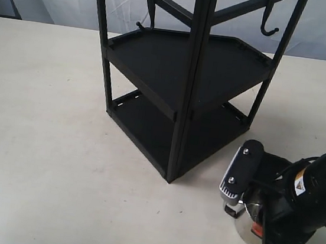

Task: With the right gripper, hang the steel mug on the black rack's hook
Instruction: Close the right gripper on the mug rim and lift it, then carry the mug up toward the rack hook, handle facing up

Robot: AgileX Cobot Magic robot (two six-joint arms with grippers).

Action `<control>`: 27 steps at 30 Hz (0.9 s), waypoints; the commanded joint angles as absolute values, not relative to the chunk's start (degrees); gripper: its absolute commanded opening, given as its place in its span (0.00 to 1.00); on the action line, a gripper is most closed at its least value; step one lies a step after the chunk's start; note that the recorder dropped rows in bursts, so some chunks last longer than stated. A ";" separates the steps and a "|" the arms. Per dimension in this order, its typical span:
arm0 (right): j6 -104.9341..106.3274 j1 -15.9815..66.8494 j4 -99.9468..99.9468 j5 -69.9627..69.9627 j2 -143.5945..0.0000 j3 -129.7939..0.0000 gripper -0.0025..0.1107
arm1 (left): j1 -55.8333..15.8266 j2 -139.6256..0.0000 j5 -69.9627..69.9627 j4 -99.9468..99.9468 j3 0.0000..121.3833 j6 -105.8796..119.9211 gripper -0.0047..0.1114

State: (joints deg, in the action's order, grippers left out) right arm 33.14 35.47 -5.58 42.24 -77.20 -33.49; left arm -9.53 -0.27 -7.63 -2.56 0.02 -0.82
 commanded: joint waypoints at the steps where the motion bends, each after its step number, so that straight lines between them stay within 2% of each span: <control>1: 32.67 35.50 -8.10 41.08 -78.69 -33.31 0.02 | -9.80 0.00 -7.32 -2.64 0.00 -0.96 0.05; 10: 29.18 35.40 -15.58 38.60 -76.28 -33.31 0.01 | -9.80 0.00 -7.32 -2.64 0.00 -0.96 0.05; 18: 21.34 35.29 -17.22 39.03 -66.80 -33.31 0.01 | -9.80 0.00 -7.32 -2.64 0.00 -0.96 0.05; 24: 22.23 26.33 -20.54 43.95 -58.16 -33.31 0.01 | -9.80 0.00 -7.32 -2.64 0.00 -0.96 0.05; 27: 29.41 20.67 -26.99 48.14 -53.59 -33.31 0.01 | -9.80 0.00 -7.32 -2.64 0.00 -0.96 0.05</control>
State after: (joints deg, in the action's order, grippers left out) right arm 23.63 25.21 -21.85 44.59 -57.70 -33.44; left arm -9.53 -0.27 -7.63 -2.56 0.02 -0.82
